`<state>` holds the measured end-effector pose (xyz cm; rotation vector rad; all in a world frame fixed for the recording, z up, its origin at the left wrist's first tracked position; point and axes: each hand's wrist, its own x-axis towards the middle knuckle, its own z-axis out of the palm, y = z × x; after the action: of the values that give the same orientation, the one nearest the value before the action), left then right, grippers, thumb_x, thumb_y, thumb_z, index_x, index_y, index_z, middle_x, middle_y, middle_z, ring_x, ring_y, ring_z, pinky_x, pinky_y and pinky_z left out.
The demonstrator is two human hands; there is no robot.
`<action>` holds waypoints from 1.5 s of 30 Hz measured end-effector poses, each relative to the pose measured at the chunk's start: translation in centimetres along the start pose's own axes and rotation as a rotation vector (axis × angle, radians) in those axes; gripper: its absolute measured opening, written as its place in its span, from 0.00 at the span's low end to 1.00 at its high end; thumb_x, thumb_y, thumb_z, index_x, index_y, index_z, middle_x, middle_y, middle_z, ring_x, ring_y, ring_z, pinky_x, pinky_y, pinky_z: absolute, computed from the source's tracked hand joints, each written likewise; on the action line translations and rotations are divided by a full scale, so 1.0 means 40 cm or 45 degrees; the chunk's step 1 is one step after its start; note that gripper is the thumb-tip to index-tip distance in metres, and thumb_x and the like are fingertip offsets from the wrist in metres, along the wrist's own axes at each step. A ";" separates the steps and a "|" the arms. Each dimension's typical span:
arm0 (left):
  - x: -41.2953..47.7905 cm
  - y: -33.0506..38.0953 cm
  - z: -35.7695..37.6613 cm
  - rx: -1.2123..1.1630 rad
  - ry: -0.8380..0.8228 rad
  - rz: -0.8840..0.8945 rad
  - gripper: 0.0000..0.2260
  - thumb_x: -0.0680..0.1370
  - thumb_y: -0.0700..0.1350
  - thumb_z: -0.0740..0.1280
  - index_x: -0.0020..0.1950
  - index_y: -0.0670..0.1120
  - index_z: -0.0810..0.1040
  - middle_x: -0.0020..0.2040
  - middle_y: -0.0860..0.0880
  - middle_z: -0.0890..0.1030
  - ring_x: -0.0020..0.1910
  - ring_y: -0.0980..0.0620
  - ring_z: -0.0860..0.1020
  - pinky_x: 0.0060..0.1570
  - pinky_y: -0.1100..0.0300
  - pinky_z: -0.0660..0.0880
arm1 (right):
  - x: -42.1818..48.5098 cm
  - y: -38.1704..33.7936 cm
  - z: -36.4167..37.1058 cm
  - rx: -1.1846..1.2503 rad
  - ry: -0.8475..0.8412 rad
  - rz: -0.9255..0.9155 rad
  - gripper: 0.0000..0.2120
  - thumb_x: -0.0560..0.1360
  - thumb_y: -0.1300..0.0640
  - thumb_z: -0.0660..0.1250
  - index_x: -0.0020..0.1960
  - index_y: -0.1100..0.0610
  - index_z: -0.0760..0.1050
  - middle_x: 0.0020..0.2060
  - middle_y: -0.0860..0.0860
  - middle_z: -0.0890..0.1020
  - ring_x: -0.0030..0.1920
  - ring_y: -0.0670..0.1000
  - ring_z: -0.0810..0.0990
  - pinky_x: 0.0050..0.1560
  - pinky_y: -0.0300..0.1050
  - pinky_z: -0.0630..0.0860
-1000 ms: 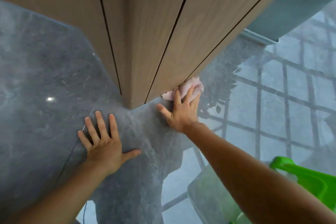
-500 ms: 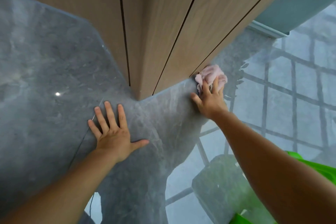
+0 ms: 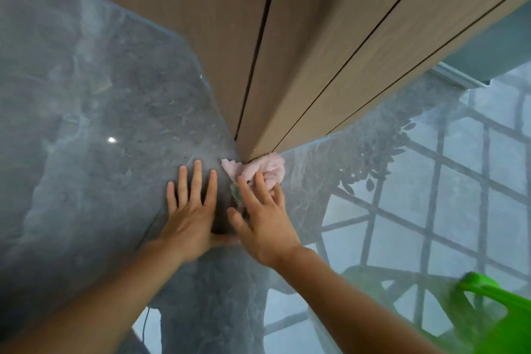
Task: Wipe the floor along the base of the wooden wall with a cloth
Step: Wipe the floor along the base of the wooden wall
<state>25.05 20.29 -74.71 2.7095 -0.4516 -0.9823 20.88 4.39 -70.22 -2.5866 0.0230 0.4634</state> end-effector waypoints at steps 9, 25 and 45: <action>-0.022 -0.279 -0.084 -0.149 0.581 -0.508 0.49 0.69 0.75 0.47 0.81 0.43 0.52 0.82 0.36 0.48 0.81 0.34 0.47 0.76 0.33 0.46 | -0.018 -0.011 0.078 -0.088 0.086 0.215 0.41 0.76 0.40 0.57 0.79 0.49 0.37 0.78 0.54 0.34 0.76 0.59 0.29 0.77 0.61 0.41; 0.007 -0.302 -0.041 0.037 0.814 -0.575 0.42 0.74 0.69 0.52 0.79 0.41 0.59 0.80 0.33 0.58 0.80 0.35 0.53 0.76 0.35 0.49 | 0.672 -0.276 0.036 -0.313 0.226 -0.106 0.32 0.78 0.37 0.54 0.79 0.47 0.53 0.80 0.55 0.48 0.78 0.64 0.42 0.77 0.60 0.46; 0.006 -0.311 -0.054 0.027 0.736 -0.592 0.42 0.75 0.70 0.50 0.80 0.43 0.55 0.81 0.36 0.54 0.81 0.37 0.50 0.77 0.36 0.47 | 0.571 -0.250 0.059 -0.391 0.179 -0.074 0.37 0.76 0.34 0.56 0.79 0.48 0.50 0.79 0.62 0.46 0.77 0.68 0.42 0.76 0.62 0.45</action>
<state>29.23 31.97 -77.08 2.9954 0.2857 -0.2269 42.66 15.88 -74.85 -2.9079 -0.0810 0.2810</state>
